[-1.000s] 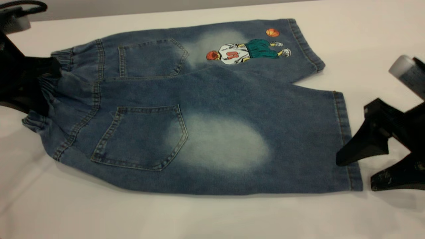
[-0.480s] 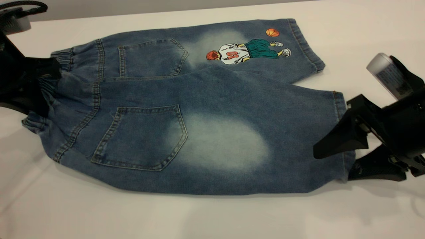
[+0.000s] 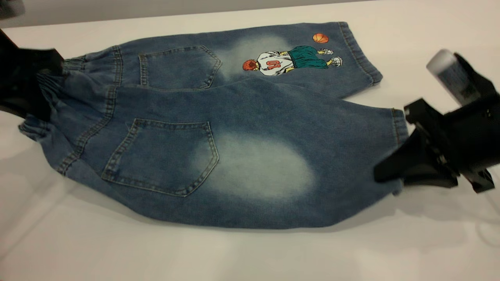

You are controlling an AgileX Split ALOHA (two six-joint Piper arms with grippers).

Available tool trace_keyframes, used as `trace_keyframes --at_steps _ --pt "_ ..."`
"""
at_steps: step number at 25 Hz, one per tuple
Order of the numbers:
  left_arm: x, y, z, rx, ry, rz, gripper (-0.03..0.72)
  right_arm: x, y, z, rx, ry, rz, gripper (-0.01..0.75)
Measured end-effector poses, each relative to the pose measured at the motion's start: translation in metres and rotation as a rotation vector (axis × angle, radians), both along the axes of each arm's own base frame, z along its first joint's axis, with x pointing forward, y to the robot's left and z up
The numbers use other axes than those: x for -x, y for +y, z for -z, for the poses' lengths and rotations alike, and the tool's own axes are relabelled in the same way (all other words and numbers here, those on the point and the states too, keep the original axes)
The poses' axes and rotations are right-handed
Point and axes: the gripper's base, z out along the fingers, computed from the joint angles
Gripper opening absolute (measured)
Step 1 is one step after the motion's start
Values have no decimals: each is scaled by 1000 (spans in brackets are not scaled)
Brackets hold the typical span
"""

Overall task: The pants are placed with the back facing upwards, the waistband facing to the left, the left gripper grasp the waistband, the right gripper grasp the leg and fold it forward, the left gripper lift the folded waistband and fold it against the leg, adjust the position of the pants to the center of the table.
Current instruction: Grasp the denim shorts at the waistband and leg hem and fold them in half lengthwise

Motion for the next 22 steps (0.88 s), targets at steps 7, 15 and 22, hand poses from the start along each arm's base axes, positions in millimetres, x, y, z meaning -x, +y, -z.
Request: trace_keyframes --at_steps 7,15,22 --pt "19 -1 -8 3 56 29 67 -4 0 -36 -11 -50 17 21" --pt "63 -3 -7 46 127 -13 67 27 -4 -75 55 -58 -57 21" --pt "91 -9 -30 121 139 -47 67 50 -3 -120 45 -102 -92 21"
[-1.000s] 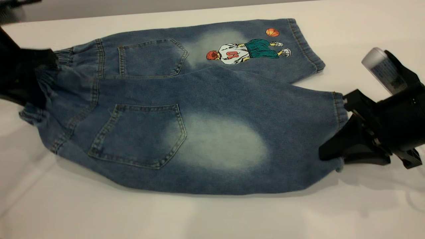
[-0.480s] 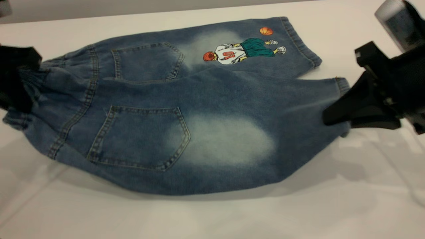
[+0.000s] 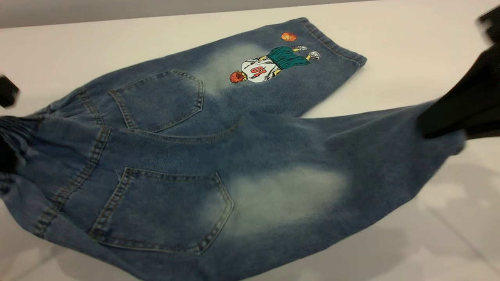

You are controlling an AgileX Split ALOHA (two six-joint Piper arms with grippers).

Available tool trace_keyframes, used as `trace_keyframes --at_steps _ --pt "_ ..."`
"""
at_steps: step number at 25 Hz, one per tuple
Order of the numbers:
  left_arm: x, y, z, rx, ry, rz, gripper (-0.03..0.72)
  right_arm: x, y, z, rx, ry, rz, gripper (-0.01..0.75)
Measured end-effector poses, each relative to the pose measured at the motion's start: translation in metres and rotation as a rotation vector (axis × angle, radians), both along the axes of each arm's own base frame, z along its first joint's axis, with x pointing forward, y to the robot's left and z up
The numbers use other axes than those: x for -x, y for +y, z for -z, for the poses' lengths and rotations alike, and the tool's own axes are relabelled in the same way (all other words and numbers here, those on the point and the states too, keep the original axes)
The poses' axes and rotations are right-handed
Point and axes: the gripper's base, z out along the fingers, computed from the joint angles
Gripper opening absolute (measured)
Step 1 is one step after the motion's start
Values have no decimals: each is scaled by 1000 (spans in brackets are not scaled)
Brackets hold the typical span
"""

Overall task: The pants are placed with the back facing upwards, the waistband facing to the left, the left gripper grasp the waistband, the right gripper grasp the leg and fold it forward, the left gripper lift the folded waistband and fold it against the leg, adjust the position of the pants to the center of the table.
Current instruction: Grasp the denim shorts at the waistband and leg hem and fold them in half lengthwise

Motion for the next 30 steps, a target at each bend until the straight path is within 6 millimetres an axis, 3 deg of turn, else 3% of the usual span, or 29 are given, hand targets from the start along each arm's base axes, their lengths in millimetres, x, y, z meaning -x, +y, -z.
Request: trace_keyframes --at_steps 6,10,13,21,30 --pt "18 -5 -37 63 -80 -8 67 16 -4 -38 47 -50 11 21" --pt "19 -7 -54 101 -193 -50 67 3 -6 -66 58 -119 66 21" --pt "13 -7 -51 111 -222 -83 67 -16 -5 -75 53 -140 81 21" --pt "-7 -9 -35 166 -236 -206 67 -72 -3 -66 43 -111 110 21" --pt "-33 -10 -11 253 -265 -412 67 -122 4 -55 -54 -56 172 21"
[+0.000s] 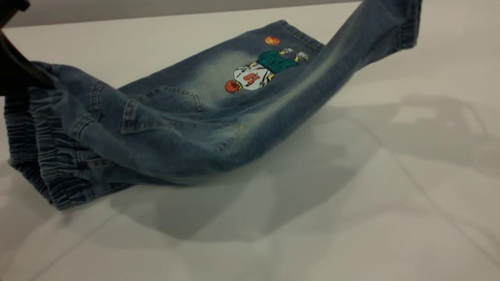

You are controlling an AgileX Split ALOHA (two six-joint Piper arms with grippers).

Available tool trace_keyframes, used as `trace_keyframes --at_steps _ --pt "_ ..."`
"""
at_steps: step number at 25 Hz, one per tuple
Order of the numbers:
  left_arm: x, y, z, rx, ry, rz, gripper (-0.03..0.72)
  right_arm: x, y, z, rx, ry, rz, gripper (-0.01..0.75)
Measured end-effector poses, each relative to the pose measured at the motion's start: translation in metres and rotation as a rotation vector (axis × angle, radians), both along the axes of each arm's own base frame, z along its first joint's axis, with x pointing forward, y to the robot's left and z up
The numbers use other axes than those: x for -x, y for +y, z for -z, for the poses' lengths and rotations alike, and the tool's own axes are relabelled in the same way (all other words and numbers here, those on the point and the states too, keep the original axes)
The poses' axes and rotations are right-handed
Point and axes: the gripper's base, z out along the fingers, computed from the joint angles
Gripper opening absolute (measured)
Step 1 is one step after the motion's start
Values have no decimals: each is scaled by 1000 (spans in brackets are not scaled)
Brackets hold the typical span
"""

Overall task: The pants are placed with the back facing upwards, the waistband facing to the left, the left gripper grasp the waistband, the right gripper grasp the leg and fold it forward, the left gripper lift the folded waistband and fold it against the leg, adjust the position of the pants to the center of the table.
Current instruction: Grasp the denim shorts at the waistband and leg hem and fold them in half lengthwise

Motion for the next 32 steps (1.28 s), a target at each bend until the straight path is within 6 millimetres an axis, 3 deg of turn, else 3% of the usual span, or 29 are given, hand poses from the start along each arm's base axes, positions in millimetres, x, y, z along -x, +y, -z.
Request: trace_keyframes --at_steps 5,11,14,21,28,32 --pt "-10 -1 6 89 -20 -124 67 -26 7 0 -104 21 6 21" --pt "-19 -4 0 222 -81 -234 67 -59 12 2 -245 38 81 21" --pt "-24 -3 -4 278 -103 -300 67 -73 13 13 -289 69 135 21" --pt "-27 20 -3 351 -77 -551 67 -93 35 53 -307 166 219 21" --pt "-26 38 0 323 -64 -762 67 -116 60 76 -323 233 250 21" --pt "-26 45 8 286 -47 -868 67 -131 64 89 -304 245 314 21"
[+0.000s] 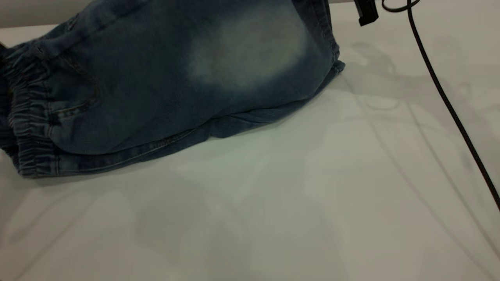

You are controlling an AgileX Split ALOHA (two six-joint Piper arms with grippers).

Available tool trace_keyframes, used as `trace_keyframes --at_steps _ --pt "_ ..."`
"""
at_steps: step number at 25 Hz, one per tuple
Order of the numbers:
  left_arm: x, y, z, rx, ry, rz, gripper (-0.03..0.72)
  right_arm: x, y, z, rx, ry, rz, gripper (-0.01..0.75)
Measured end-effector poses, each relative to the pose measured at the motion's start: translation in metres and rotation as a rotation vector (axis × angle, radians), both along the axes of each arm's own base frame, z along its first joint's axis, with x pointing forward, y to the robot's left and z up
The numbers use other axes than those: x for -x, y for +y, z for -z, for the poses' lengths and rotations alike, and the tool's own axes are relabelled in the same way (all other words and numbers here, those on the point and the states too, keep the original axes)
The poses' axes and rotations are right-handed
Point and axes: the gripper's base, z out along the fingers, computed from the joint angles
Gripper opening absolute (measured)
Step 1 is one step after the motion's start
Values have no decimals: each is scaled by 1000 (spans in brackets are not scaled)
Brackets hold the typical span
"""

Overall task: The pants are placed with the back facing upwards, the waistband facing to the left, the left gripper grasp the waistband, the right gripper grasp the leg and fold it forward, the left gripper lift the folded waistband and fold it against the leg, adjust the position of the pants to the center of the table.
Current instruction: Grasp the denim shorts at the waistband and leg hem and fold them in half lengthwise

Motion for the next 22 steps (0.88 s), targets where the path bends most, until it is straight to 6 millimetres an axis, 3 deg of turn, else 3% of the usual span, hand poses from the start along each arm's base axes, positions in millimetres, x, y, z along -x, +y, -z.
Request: trace_keyframes --at_steps 10,15,22 --pt "0 8 32 -40 131 -82 67 -2 -4 30 87 53 26 21" --pt "-1 6 46 -66 181 -8 67 -1 -4 32 123 36 -9 21" --pt "-1 6 46 -110 182 59 67 -1 -5 32 165 -32 -56 38"
